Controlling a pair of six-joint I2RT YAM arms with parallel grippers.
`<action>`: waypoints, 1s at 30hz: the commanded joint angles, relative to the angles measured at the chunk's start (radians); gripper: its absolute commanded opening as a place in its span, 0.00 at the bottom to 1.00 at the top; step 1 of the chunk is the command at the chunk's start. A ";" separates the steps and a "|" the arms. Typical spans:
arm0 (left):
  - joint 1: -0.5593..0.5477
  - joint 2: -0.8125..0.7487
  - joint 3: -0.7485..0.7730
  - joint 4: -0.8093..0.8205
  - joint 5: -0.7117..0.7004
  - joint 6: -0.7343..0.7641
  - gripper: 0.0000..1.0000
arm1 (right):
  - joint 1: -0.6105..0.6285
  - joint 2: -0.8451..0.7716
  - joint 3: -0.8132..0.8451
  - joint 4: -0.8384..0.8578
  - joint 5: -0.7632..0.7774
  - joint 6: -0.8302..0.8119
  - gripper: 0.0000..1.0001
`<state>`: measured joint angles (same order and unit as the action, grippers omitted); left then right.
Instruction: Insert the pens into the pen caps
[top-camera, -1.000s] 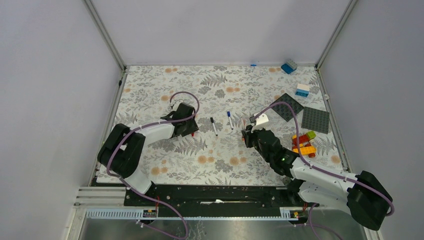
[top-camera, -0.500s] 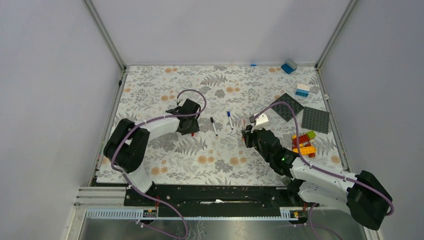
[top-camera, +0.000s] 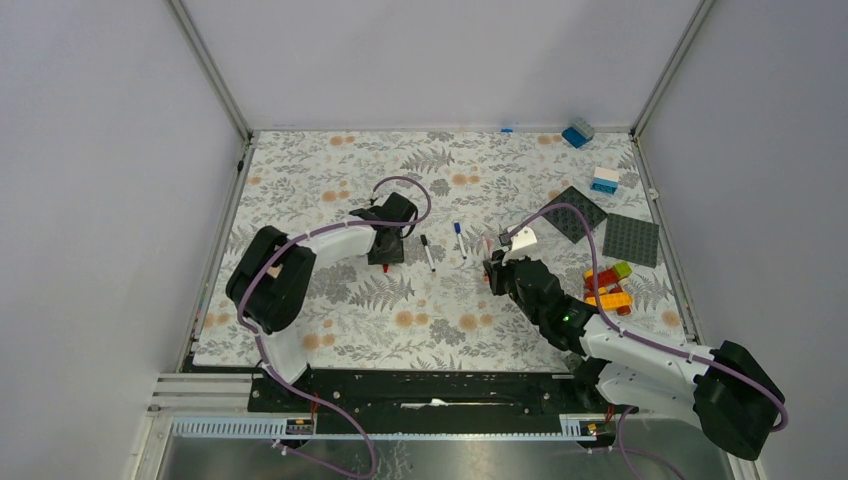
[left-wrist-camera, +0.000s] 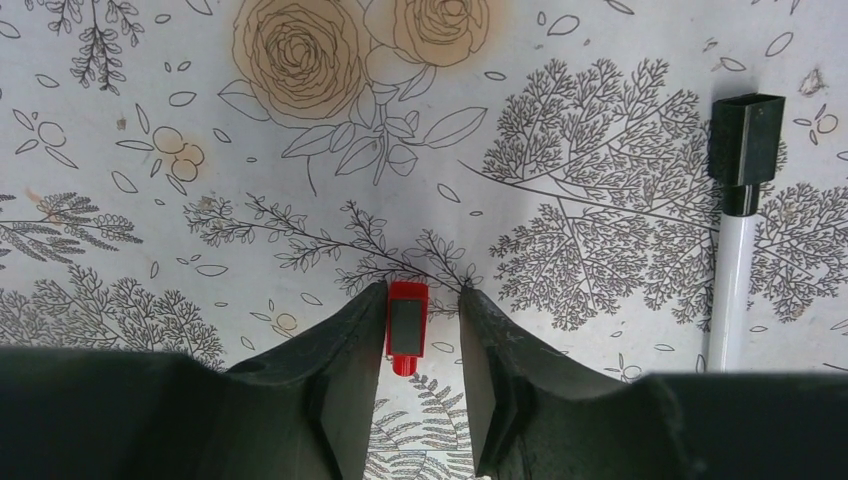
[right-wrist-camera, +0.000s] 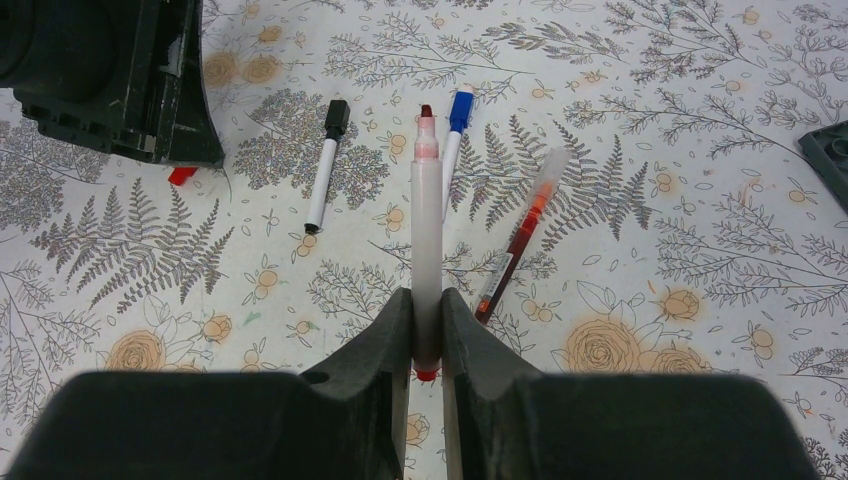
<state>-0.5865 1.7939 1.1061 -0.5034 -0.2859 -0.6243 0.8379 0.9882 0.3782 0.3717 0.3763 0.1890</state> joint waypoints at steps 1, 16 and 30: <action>-0.011 0.023 0.043 -0.046 -0.046 0.025 0.38 | 0.003 -0.005 0.030 0.038 0.030 -0.005 0.00; -0.015 0.047 0.064 -0.097 -0.043 0.052 0.36 | 0.003 -0.008 0.028 0.038 0.030 -0.006 0.00; -0.015 0.068 0.063 -0.110 -0.026 0.059 0.37 | 0.003 -0.004 0.030 0.038 0.030 -0.006 0.00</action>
<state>-0.5987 1.8290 1.1625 -0.5797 -0.3073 -0.5758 0.8379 0.9882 0.3782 0.3717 0.3763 0.1890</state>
